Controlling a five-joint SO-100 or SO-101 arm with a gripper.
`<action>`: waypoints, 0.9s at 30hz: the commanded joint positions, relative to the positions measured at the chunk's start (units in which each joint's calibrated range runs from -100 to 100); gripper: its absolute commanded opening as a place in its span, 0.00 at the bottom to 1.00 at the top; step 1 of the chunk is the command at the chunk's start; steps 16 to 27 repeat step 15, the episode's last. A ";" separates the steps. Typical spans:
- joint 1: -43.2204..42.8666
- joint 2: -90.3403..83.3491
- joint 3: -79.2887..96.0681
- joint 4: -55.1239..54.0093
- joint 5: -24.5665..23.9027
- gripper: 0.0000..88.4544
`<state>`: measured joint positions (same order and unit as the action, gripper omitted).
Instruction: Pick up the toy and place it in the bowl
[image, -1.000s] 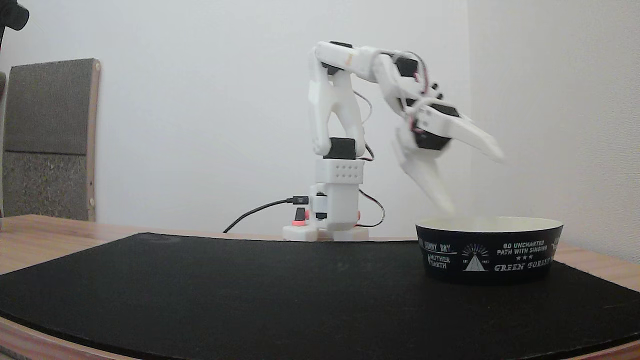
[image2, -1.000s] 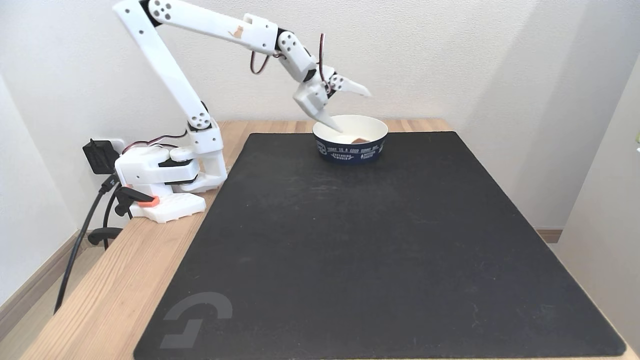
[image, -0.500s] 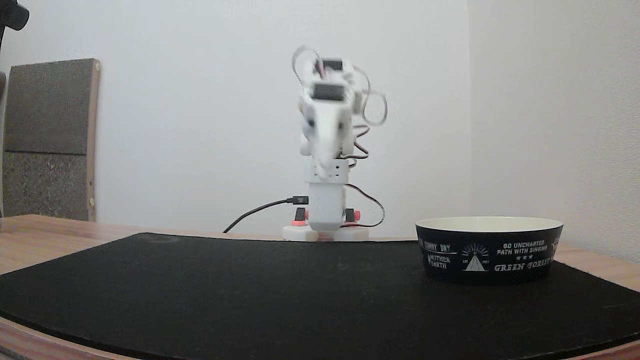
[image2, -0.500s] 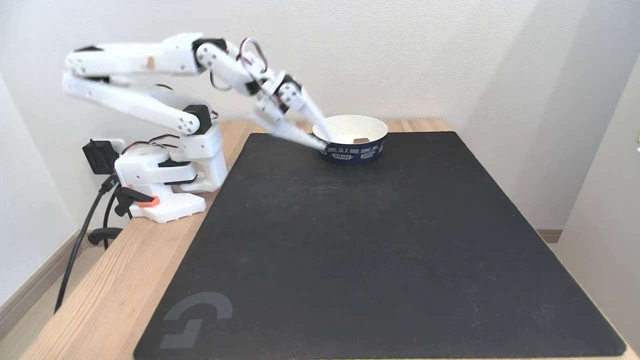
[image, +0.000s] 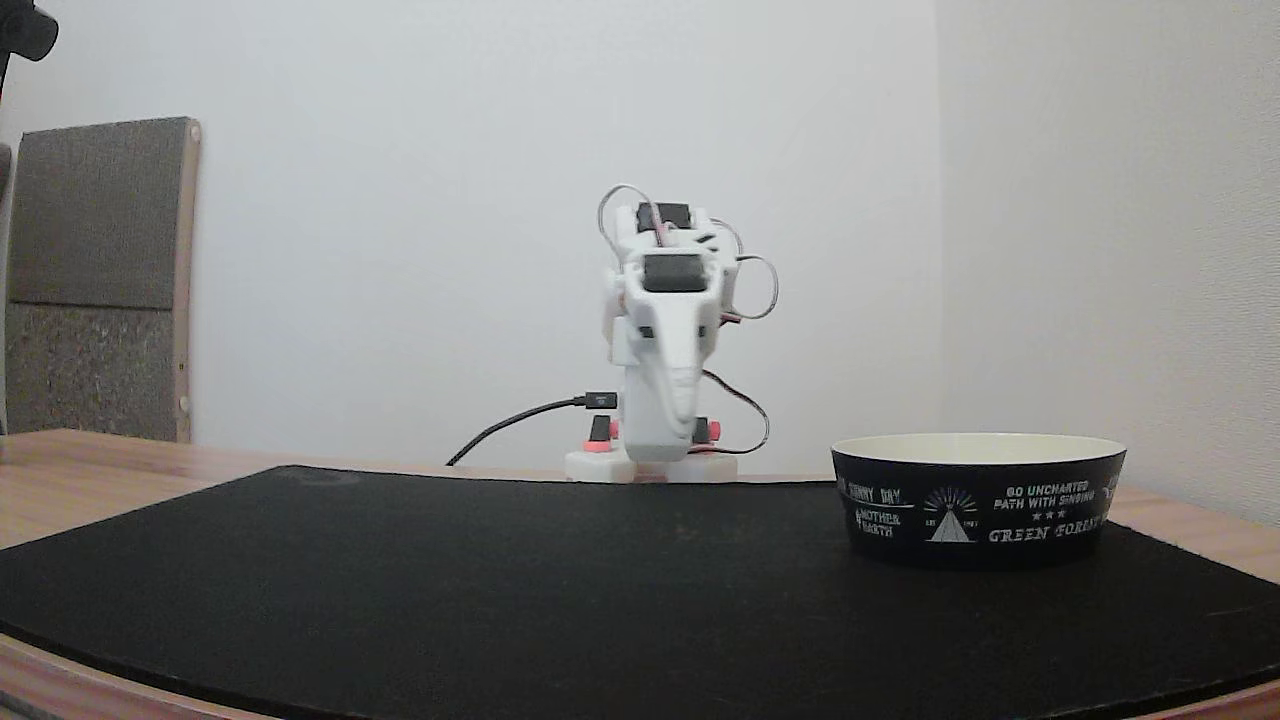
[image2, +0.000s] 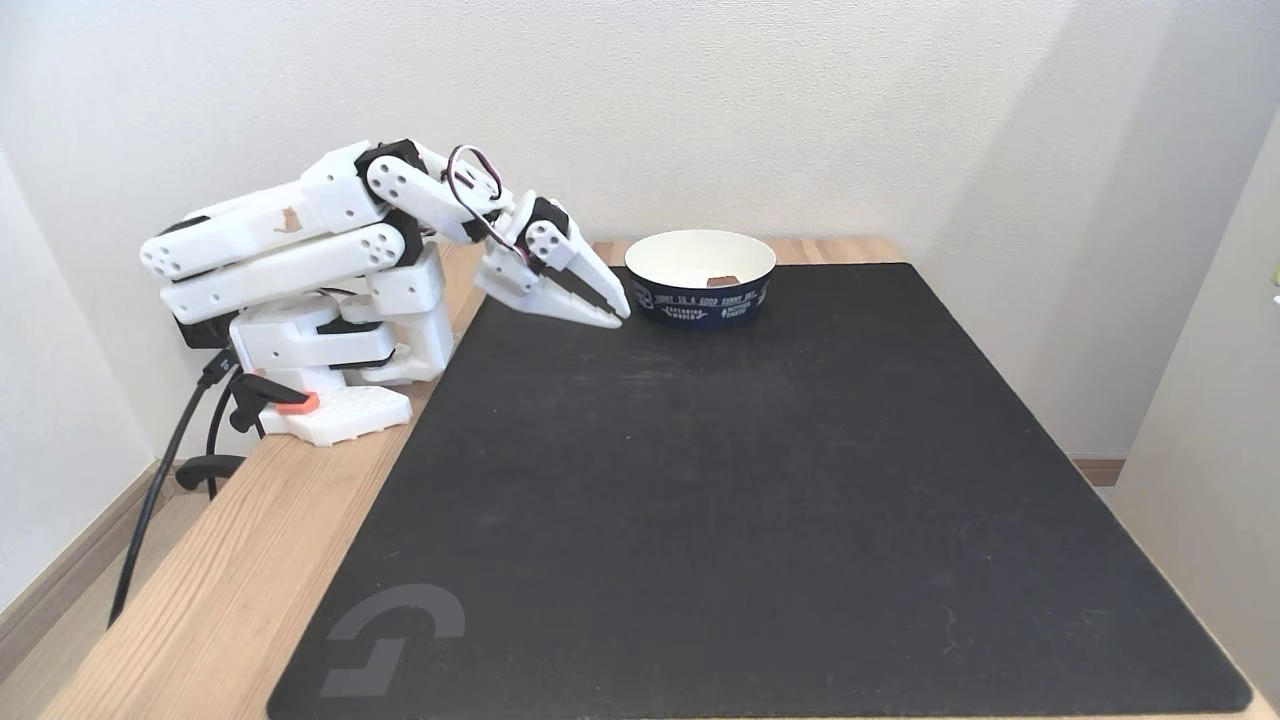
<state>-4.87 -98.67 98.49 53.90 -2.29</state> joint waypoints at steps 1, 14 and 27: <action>-0.36 -0.67 0.43 0.54 -0.16 0.04; -5.46 -0.58 0.43 0.54 0.31 0.04; -5.29 -0.58 0.43 0.54 0.15 0.04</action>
